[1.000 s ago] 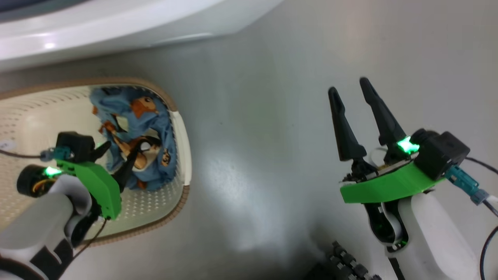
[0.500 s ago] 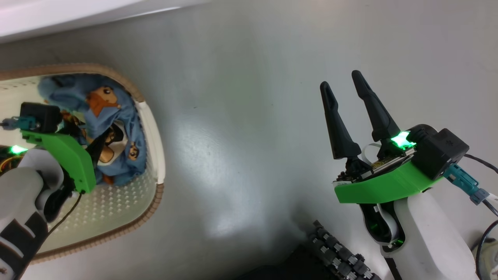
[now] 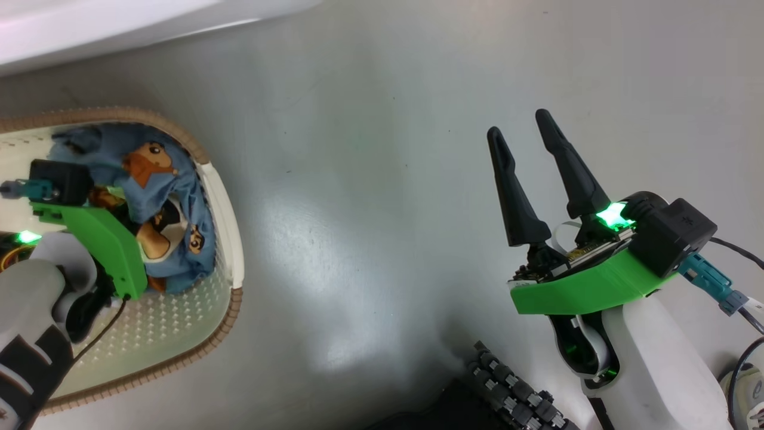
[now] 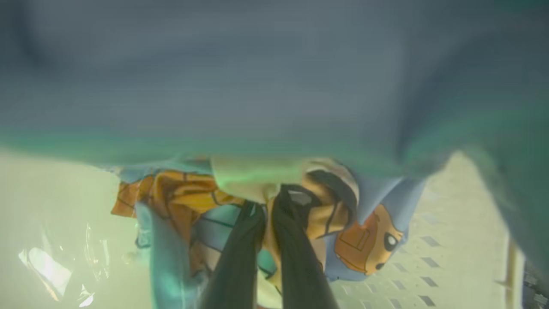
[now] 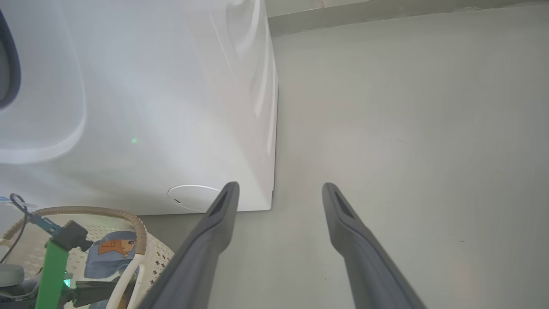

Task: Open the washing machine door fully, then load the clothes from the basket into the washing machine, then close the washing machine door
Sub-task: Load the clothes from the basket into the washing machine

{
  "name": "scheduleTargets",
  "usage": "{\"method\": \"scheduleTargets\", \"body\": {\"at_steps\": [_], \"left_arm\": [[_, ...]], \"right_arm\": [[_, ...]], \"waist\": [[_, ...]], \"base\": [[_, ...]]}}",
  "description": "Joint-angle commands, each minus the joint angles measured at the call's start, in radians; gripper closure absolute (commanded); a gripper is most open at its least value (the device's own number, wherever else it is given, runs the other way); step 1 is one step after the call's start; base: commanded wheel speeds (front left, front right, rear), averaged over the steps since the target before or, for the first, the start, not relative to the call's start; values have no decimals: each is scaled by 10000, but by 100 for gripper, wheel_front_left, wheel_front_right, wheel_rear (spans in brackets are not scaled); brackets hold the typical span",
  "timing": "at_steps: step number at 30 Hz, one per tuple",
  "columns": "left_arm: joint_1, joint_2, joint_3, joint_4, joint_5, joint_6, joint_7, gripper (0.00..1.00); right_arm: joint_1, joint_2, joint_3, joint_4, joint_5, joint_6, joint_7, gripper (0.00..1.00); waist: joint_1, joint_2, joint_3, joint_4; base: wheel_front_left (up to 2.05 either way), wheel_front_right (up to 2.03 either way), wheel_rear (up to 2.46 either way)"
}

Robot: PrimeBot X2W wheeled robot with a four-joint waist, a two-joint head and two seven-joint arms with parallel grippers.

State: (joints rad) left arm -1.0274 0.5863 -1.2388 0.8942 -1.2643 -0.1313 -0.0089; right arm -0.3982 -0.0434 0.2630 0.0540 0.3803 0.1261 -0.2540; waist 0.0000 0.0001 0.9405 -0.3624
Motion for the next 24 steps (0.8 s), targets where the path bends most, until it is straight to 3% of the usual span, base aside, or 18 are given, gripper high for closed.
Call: {"method": "scheduleTargets", "body": {"at_steps": [1,11,24], "left_arm": [[188,328,118,-176,-147,6,-222,100],[784,259,-66,-518,-806,6,-970,100],[2030,102,-101,-1403,-1344,6,-2426,100]], "right_arm": [[353,-68,229,-159,121,46,-78,0],[64,-68,174,221,172,46,-78,0],[78,-68,-80,1225,-117,46,-78,0]], "waist": [[0,-1,-152,32],[0,-1,-1171,479],[0,-1,-3454,1286]], "base": [[0,0,0],[0,0,0],[0,0,0]]}}
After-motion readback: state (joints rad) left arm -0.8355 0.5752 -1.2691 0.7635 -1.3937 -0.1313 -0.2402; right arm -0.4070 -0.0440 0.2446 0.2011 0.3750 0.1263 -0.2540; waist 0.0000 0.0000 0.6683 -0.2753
